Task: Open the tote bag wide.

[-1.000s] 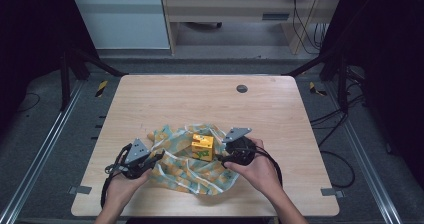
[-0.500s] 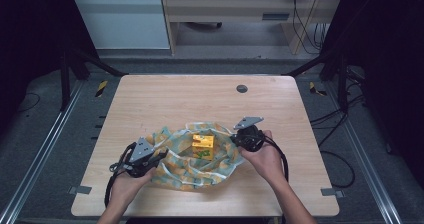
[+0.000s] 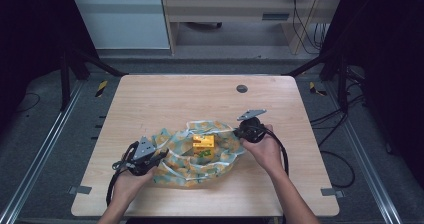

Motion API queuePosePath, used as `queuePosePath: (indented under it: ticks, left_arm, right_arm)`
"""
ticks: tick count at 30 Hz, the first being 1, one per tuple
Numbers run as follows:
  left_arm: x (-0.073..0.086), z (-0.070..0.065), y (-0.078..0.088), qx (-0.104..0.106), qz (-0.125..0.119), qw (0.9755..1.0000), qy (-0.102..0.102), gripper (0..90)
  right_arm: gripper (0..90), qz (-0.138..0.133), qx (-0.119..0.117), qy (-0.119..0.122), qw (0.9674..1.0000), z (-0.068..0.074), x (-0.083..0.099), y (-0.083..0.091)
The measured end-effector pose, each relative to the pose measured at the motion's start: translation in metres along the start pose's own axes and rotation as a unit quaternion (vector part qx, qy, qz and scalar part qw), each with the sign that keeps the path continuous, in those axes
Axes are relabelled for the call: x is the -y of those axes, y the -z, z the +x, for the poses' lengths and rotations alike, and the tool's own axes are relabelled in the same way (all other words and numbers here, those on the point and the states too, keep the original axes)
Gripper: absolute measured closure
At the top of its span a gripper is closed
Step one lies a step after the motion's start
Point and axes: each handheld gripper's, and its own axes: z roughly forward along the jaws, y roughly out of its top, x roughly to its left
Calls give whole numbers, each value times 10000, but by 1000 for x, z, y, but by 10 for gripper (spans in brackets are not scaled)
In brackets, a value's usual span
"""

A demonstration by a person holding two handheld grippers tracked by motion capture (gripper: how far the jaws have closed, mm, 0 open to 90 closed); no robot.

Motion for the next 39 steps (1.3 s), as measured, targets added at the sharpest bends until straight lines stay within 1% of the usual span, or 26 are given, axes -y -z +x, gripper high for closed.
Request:
queuePosePath:
  ticks: [1, 2, 4, 5, 6, 9, 10, 15, 16, 21, 22, 25, 29, 33, 39]
  left_arm:
    - [4, 3, -5, 2, 109, 9999, 15, 875]
    - [4, 3, -5, 2, 109, 9999, 15, 875]
    - [7, 5, -9, 3, 211, 9998, 36, 876]
    - [8, 6, -10, 12, 245, 9997, 40, 876]
    - [9, 6, -11, 23, 269, 9996, 46, 877]
    - [10, 4, -13, 13, 314, 9995, 5, 877]
    - [11, 4, -13, 11, 318, 9995, 6, 878]
    - [12, 4, -13, 18, 385, 9993, 36, 884]
    - [13, 4, -13, 20, 407, 9992, 44, 887]
    - [13, 3, -12, 25, 456, 9989, 43, 890]
    - [13, 3, -12, 21, 461, 9989, 40, 891]
    - [13, 2, -11, 13, 462, 9989, 34, 892]
    - [14, 0, -11, 31, 528, 9986, -11, 893]
    - [15, -2, -11, 8, 591, 9982, -89, 893]
    - [16, -3, -11, 17, 649, 9978, -100, 893]
  right_arm:
    - [893, 47, -27, -49, 10000, -3, 1, -5]
    - [893, 47, -27, -49, 10000, -3, 1, -5]
    - [894, 127, -45, -92, 9999, -6, 2, -11]
    - [894, 127, -45, -92, 9999, -6, 2, -11]
    - [895, 198, -14, -142, 9997, -7, 4, -13]
    - [896, 243, -11, -162, 9996, -10, 5, -16]
    - [896, 259, 4, -204, 9995, -11, 6, -17]
    - [898, 317, 10, -226, 9992, -15, 9, -20]
    - [898, 317, 6, -266, 9991, -16, 9, -20]
    - [900, 333, 21, -221, 9992, -18, 10, -22]
    - [900, 334, 30, -295, 9990, -18, 11, -22]
    - [900, 331, 40, -261, 9991, -18, 11, -23]
    - [900, 336, 64, -245, 9991, -18, 11, -23]
    - [900, 349, 91, -203, 9991, -18, 10, -24]
    - [900, 362, 118, -163, 9991, -17, 11, -24]
